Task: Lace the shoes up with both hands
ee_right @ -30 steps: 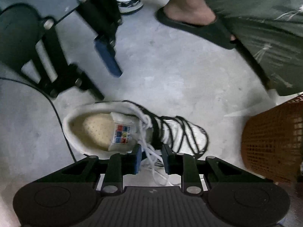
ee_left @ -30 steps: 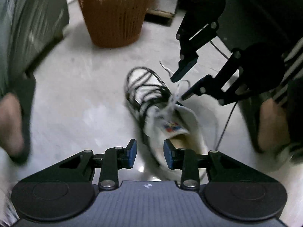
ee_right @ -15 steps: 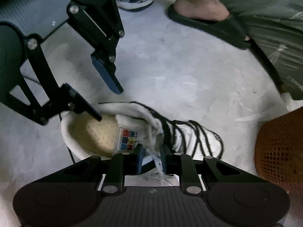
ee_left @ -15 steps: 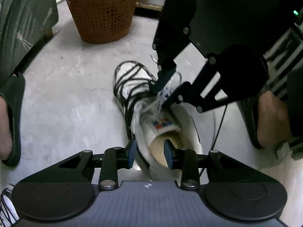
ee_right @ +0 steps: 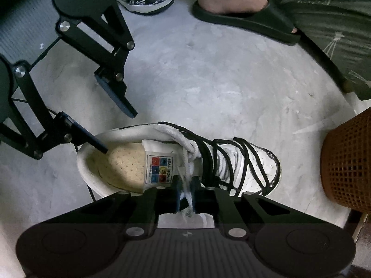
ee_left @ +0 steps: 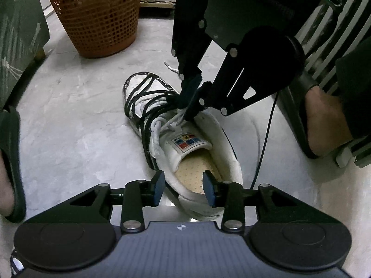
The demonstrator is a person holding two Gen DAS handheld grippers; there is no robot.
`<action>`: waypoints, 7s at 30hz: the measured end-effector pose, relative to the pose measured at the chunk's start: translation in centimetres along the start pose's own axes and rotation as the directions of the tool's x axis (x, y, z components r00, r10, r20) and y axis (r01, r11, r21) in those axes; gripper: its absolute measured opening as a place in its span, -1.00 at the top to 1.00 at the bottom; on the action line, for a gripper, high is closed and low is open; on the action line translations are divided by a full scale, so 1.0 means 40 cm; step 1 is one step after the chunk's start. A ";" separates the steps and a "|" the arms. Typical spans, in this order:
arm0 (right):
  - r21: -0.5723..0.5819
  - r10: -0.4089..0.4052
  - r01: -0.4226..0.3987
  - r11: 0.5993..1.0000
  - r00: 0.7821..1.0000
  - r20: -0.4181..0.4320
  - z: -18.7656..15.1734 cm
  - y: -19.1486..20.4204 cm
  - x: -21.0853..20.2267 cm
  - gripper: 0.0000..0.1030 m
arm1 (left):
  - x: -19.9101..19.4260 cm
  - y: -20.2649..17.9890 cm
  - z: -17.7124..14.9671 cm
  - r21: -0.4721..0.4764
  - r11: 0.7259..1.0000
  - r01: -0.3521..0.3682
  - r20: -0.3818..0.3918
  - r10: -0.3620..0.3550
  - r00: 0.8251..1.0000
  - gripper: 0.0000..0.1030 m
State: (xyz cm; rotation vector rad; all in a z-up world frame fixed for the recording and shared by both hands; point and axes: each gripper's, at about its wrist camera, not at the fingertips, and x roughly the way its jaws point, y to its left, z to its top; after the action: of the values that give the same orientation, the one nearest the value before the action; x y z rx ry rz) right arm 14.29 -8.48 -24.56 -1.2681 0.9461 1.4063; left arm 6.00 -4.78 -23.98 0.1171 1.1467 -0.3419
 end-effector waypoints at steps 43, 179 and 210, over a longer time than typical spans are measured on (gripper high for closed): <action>-0.115 -0.272 0.268 0.957 0.962 -0.018 -0.103 0.129 -0.011 0.92 | 0.040 0.055 0.002 -0.144 0.990 0.007 -0.014 -0.009 1.000 0.15; 0.804 -0.070 0.071 0.590 0.997 -0.037 -0.360 0.010 0.187 0.73 | 0.106 0.082 -0.036 -0.357 0.932 0.067 -0.022 -0.080 0.997 0.13; 0.570 -0.544 -0.636 -0.519 0.761 0.354 -0.446 0.109 0.050 0.93 | 0.056 0.136 -0.037 -0.483 0.873 0.076 0.038 -0.066 0.997 0.13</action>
State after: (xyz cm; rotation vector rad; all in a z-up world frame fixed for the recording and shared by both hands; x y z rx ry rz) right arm 14.05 -26.29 -29.49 1.0238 1.1243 0.1673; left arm 7.29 0.29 -27.08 -0.3719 1.1870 -0.1102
